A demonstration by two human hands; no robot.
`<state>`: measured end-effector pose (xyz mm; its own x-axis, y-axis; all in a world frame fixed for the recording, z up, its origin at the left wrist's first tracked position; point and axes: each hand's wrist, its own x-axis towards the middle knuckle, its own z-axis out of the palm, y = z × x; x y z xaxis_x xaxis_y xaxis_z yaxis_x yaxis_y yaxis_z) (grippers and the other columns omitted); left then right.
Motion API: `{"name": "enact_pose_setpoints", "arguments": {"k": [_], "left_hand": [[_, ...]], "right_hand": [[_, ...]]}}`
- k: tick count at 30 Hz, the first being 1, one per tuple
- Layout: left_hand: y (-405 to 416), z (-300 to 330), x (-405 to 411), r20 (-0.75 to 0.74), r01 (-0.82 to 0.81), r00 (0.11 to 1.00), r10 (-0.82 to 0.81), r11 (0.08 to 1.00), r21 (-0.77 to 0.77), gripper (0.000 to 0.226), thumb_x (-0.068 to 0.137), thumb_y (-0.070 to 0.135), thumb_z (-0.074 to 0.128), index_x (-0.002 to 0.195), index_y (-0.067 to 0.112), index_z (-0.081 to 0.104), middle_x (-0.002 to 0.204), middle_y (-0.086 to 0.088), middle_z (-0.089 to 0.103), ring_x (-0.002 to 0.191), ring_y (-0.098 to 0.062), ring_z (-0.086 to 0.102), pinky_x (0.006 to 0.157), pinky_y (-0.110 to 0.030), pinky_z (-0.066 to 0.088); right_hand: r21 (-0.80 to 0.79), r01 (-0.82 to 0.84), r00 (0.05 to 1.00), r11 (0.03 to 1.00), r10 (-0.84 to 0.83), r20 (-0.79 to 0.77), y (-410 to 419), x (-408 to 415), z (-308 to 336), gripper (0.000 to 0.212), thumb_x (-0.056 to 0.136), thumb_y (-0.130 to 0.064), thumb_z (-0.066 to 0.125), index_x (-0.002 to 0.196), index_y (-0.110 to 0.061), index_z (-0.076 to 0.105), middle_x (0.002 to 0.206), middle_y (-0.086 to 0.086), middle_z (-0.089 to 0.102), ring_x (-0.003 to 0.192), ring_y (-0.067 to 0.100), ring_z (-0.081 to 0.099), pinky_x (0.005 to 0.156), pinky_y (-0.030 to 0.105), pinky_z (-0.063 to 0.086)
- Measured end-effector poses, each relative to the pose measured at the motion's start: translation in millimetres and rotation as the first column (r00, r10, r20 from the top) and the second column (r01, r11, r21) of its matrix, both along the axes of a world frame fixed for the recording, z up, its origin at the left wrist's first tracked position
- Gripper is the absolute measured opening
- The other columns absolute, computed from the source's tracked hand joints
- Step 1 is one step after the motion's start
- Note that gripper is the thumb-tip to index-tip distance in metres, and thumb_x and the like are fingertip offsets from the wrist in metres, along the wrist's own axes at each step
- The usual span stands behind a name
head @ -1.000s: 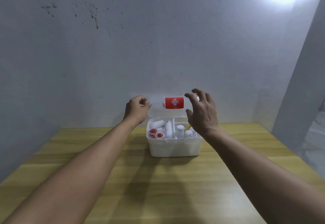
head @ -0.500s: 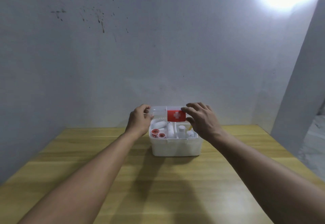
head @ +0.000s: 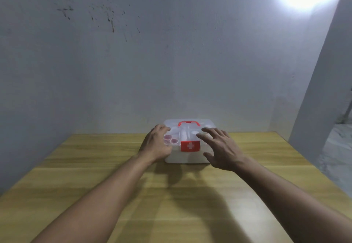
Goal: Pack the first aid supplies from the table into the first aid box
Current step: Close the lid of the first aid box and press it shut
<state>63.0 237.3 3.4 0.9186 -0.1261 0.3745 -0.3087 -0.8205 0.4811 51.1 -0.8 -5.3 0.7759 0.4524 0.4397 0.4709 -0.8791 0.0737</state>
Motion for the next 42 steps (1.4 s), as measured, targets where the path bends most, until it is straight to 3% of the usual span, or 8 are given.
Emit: {"name": "enact_pose_setpoints", "arguments": {"k": [5,9,14,18,23,28,36,42], "left_hand": [[-15.2,-2.4,0.4,0.035,0.068,0.996,-0.08,0.963,0.261,0.076,0.08,0.043,0.068,0.145,0.015,0.038,0.156,-0.003,0.033,0.147,-0.018,0.024,0.119,-0.038,0.017],[-22.7,-9.5,2.3,0.064,0.03,0.997,-0.048,0.965,0.259,0.08,0.079,0.04,0.073,0.146,0.014,0.037,0.156,-0.001,0.035,0.148,-0.016,0.02,0.12,-0.038,0.013],[-26.8,-14.1,4.5,0.104,-0.009,0.994,-0.018,0.967,0.254,0.076,0.078,0.038,0.075,0.142,0.014,0.042,0.153,-0.002,0.04,0.147,-0.017,0.025,0.119,-0.038,0.016],[-28.6,-15.4,4.4,0.132,-0.03,0.991,-0.004,0.967,0.255,0.072,0.08,0.037,0.073,0.141,0.014,0.043,0.152,-0.001,0.041,0.146,-0.017,0.025,0.118,-0.032,0.02],[-28.4,-22.1,9.0,0.144,-0.052,0.989,0.018,0.97,0.237,0.073,0.08,0.039,0.073,0.142,0.018,0.043,0.151,0.001,0.042,0.146,-0.017,0.027,0.113,-0.031,0.032],[-27.8,-23.3,10.3,0.16,-0.054,0.987,0.014,0.967,0.248,0.072,0.08,0.04,0.072,0.143,0.019,0.043,0.151,0.002,0.043,0.145,-0.015,0.028,0.112,-0.031,0.032],[-27.3,-27.4,12.1,0.192,-0.059,0.981,0.011,0.966,0.251,0.069,0.08,0.044,0.072,0.138,0.016,0.048,0.146,-0.001,0.049,0.143,-0.018,0.034,0.111,-0.034,0.036],[-23.1,-23.1,13.3,0.15,-0.024,0.989,-0.013,0.969,0.247,0.065,0.08,0.021,0.074,0.139,0.016,0.047,0.15,0.002,0.044,0.144,-0.015,0.031,0.109,-0.032,0.037]], "right_hand": [[0.147,0.072,0.996,0.986,-0.062,-0.071,2.9,3.8,0.8,0.07,0.085,-0.049,0.059,0.143,-0.018,0.036,0.154,0.008,0.033,0.142,0.026,0.03,0.114,0.039,0.027],[0.145,0.133,0.986,0.98,-0.116,-0.12,9.2,7.7,-0.4,0.075,0.085,-0.057,0.057,0.145,-0.016,0.035,0.154,0.007,0.033,0.144,0.025,0.027,0.115,0.04,0.029],[0.198,0.127,0.992,0.972,-0.125,-0.026,14.5,3.9,-4.7,0.065,0.081,-0.049,0.067,0.132,-0.012,0.052,0.136,0.009,0.056,0.132,0.028,0.045,0.092,0.04,0.048],[0.22,0.116,0.992,0.969,-0.122,0.016,14.6,3.4,-9.6,0.063,0.077,-0.048,0.072,0.125,-0.011,0.058,0.129,0.01,0.062,0.126,0.029,0.053,0.08,0.041,0.055],[0.214,0.13,0.991,0.968,-0.13,-0.015,13.1,6.7,-8.9,0.067,0.081,-0.051,0.066,0.135,-0.014,0.05,0.143,0.007,0.05,0.137,0.026,0.041,0.092,0.041,0.051],[0.187,0.138,0.99,0.973,-0.139,-0.007,13.3,7.6,-8.9,0.067,0.078,-0.05,0.071,0.131,-0.013,0.054,0.138,0.009,0.055,0.133,0.027,0.046,0.085,0.042,0.054],[0.194,0.15,0.989,0.97,-0.15,-0.013,13.0,8.1,-11.4,0.067,0.078,-0.049,0.07,0.134,-0.016,0.051,0.142,0.009,0.051,0.135,0.029,0.043,0.089,0.044,0.053],[0.171,0.156,0.983,0.973,-0.136,-0.12,9.1,9.1,-8.2,0.071,0.084,-0.02,0.07,0.146,-0.019,0.033,0.156,0.003,0.03,0.145,0.022,0.024,0.11,0.039,0.039]]}}
